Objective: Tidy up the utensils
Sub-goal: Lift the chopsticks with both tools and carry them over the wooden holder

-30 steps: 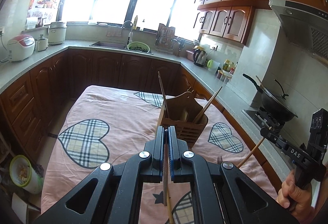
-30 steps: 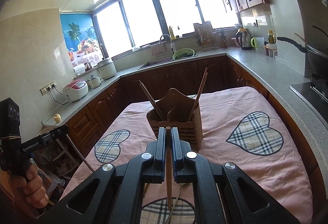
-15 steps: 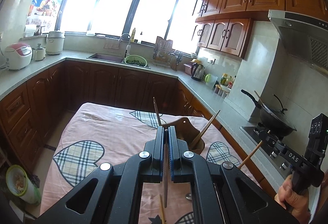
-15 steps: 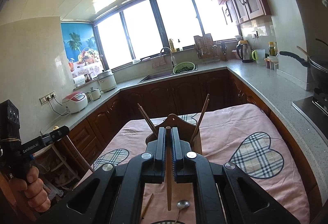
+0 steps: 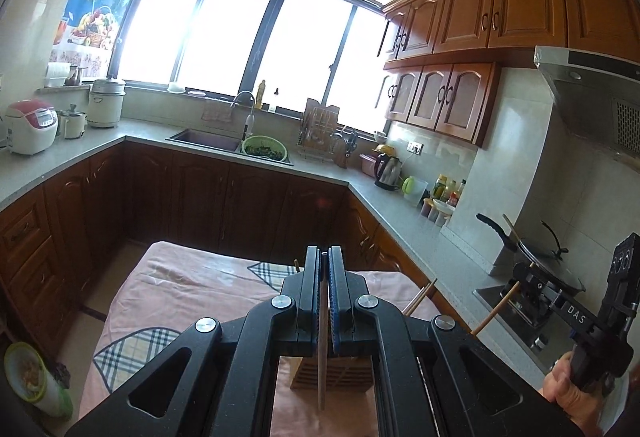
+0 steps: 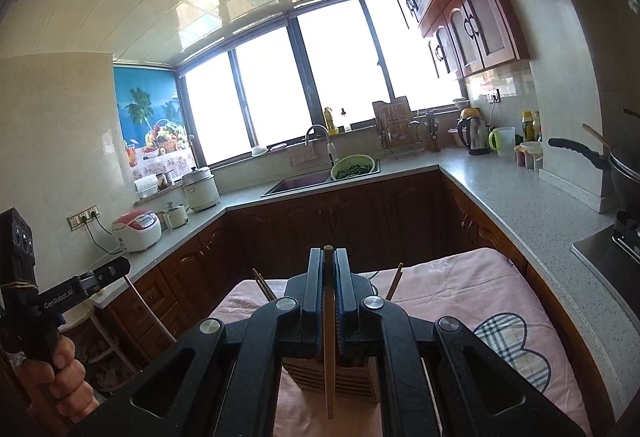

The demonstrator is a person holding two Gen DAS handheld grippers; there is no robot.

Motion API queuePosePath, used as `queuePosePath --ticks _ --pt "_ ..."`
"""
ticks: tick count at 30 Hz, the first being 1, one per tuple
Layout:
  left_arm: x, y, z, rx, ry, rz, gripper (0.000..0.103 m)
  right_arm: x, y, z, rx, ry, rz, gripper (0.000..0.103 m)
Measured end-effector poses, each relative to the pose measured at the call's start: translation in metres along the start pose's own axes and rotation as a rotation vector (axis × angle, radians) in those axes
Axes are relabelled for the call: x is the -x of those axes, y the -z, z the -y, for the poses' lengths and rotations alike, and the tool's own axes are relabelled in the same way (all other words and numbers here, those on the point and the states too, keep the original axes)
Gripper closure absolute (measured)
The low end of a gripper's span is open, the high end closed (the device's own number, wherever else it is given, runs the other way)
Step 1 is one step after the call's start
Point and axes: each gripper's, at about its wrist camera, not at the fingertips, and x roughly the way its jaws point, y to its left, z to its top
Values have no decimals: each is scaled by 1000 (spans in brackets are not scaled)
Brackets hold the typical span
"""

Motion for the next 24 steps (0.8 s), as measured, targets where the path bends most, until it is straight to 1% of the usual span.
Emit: queuePosePath --ticks 7,9,13,17,24 --pt "-43 -13 -1 4 -15 42 101 -24 -21 8 -10 14 33 98" --pt "-54 -12 -1 -2 -20 52 101 -29 -25 10 -9 21 44 98" --pt "-78 -7 -3 -1 -22 44 101 -42 -29 17 -16 30 52 98" --pt "-103 0 -8 16 -30 26 101 -56 -25 23 -30 36 44 98" --pt "-146 8 -20 81 -51 -16 101 -80 -7 35 -58 43 4 98"
